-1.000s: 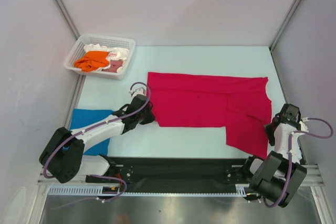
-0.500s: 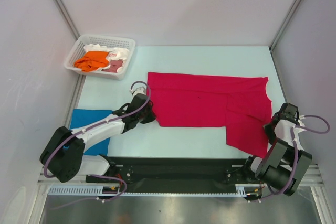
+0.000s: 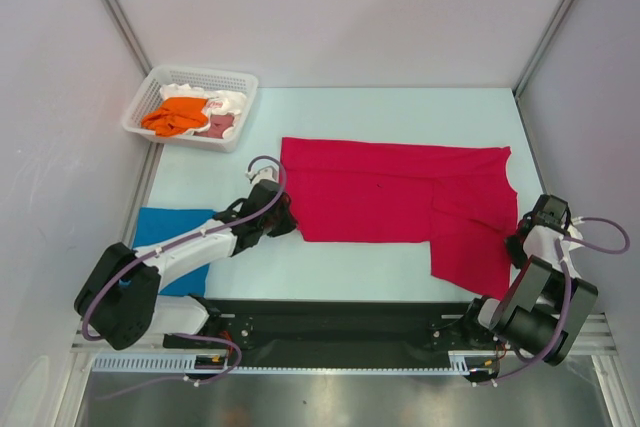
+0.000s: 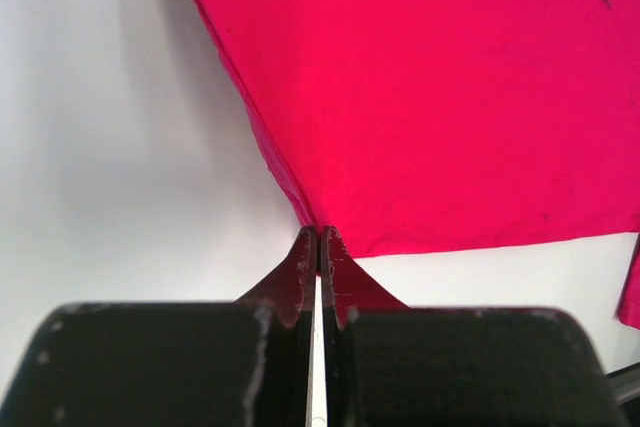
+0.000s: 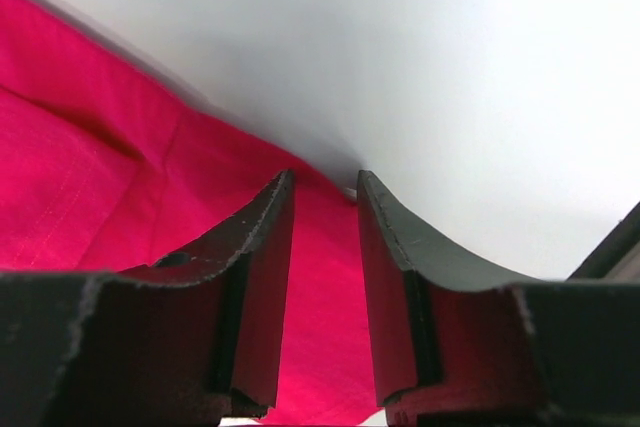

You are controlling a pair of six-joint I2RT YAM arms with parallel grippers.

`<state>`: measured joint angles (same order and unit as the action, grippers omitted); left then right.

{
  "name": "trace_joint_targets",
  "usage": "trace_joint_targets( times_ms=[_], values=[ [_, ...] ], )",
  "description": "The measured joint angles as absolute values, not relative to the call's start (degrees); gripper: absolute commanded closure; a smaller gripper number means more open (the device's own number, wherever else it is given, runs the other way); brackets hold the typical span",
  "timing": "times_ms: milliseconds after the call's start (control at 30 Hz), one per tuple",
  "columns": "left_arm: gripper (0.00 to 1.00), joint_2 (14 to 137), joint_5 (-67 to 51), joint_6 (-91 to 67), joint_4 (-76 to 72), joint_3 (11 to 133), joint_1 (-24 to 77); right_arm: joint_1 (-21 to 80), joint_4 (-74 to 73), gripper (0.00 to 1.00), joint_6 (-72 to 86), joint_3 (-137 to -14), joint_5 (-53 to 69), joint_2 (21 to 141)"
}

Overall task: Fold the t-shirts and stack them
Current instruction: Fold the tshirt

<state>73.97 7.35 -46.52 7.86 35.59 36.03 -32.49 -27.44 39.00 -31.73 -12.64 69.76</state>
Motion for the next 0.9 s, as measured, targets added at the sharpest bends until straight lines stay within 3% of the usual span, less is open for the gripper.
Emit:
trace_joint_targets(
  times_ms=[67, 267, 433, 900],
  values=[
    [1.00, 73.8, 7.4, -46.5, 7.9, 35.6, 36.0, -32.5, -27.0, 0.78, 39.0, -31.7, -12.6, 70.0],
    [1.00, 73.8, 7.3, -46.6, 7.8, 35.6, 36.0, -32.5, -25.2, 0.82, 39.2, -31.8, -12.2, 70.8],
    [1.00, 73.7, 7.3, -46.7, 7.8, 35.6, 36.0, -32.5, -24.5, 0.99, 39.2, -31.9, -11.5, 71.4],
    [1.00, 72.3, 7.4, -46.7, 7.9, 35.6, 35.9, -32.6, -28.5, 1.00, 38.3, -32.1, -9.7, 69.3]
  ],
)
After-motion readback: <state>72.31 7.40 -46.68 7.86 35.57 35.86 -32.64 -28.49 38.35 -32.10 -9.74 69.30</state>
